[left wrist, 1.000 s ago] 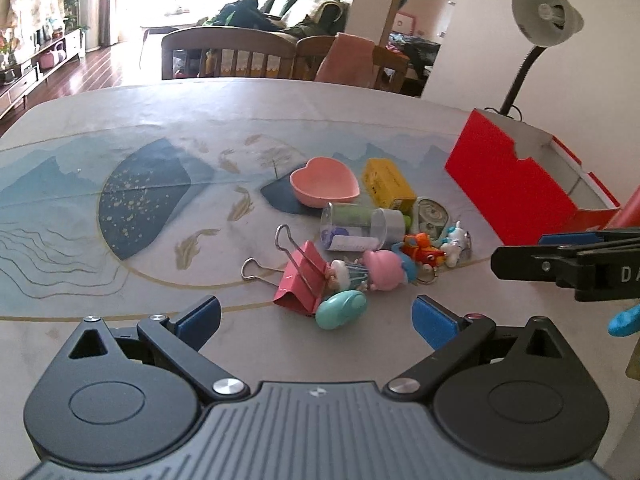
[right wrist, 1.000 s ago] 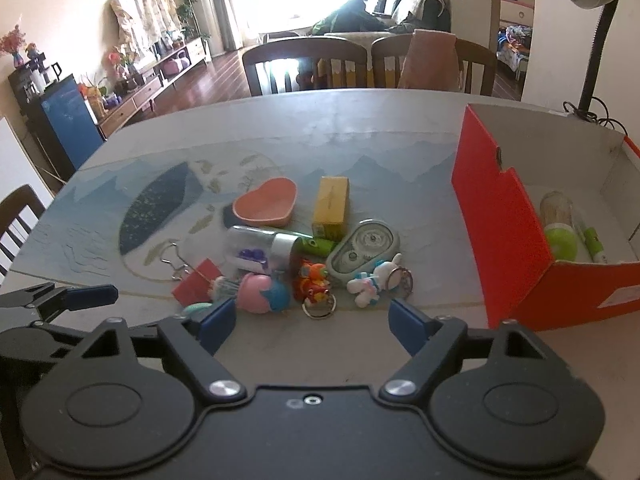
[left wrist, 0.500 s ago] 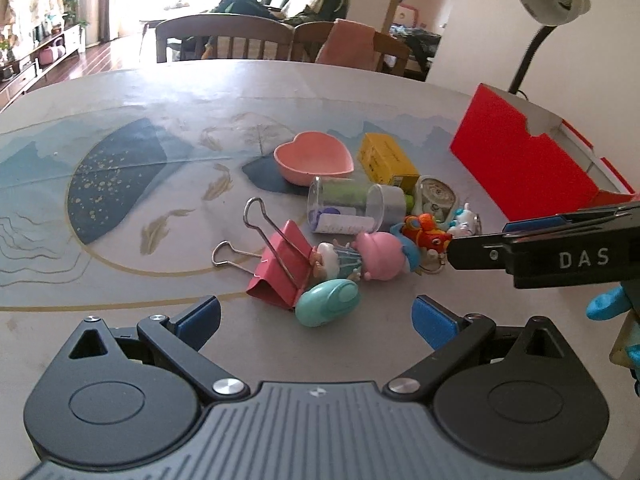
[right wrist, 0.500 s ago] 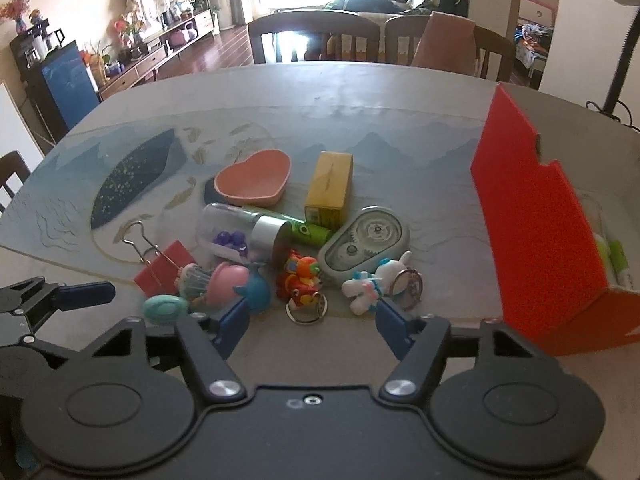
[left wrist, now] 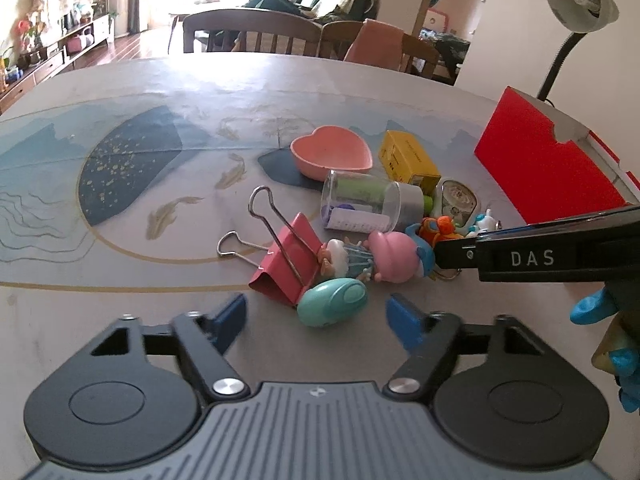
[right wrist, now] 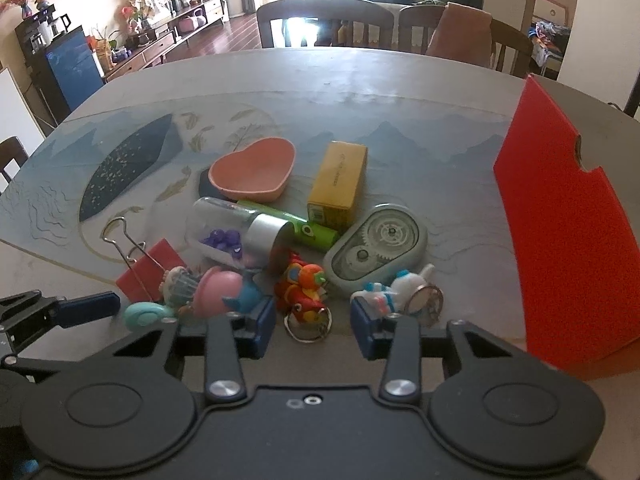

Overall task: Organize rigid objects
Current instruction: 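Grasp the teal egg case with the left tool while the right tool grasps the orange keychain figure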

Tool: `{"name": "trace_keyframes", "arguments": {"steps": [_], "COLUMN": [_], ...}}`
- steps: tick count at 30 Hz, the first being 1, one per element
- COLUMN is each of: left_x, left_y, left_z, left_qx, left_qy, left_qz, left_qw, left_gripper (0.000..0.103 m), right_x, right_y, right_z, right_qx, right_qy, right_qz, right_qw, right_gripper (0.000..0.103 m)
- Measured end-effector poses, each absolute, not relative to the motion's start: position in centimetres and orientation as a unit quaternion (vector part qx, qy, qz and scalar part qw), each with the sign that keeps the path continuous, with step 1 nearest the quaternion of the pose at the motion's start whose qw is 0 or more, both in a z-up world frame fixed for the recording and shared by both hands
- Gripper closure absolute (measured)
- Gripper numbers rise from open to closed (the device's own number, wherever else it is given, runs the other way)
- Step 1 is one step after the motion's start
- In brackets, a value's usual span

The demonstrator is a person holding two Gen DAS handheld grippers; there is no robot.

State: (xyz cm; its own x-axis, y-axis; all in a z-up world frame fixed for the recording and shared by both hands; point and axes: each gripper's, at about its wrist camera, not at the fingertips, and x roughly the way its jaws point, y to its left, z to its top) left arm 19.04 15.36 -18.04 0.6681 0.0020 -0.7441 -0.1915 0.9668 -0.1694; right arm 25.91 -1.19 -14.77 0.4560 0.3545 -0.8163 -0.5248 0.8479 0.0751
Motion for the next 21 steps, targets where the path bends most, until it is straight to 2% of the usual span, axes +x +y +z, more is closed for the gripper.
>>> {"name": "trace_keyframes", "arguments": {"steps": [4, 6, 9, 14, 21], "left_x": [19.1, 19.3, 19.7, 19.6, 18.7], "left_y": [15.0, 14.7, 14.4, 14.6, 14.9], "left_z": [-17.9, -17.9, -17.7, -17.6, -17.5], "left_qx": [-0.121, -0.117, -0.115, -0.131, -0.137], "left_qy": [0.406, 0.411, 0.417, 0.422, 0.426], "left_qz": [0.060, 0.065, 0.071, 0.070, 0.077], "left_qw": [0.904, 0.902, 0.899, 0.894, 0.891], "left_gripper": [0.040, 0.043, 0.053, 0.065, 0.065], "right_x": [26.1, 26.1, 25.9, 25.6, 24.7], "right_y": [-0.9, -0.7, -0.4, -0.3, -0.9], "right_z": [-14.8, -14.9, -15.0, -14.8, -13.8], "right_qx": [-0.103, -0.108, -0.114, -0.119, -0.107], "right_qy": [0.449, 0.449, 0.446, 0.435, 0.425], "right_qz": [0.261, 0.263, 0.264, 0.270, 0.272], "right_qw": [0.848, 0.847, 0.848, 0.850, 0.857], "right_gripper": [0.065, 0.078, 0.083, 0.084, 0.085]}}
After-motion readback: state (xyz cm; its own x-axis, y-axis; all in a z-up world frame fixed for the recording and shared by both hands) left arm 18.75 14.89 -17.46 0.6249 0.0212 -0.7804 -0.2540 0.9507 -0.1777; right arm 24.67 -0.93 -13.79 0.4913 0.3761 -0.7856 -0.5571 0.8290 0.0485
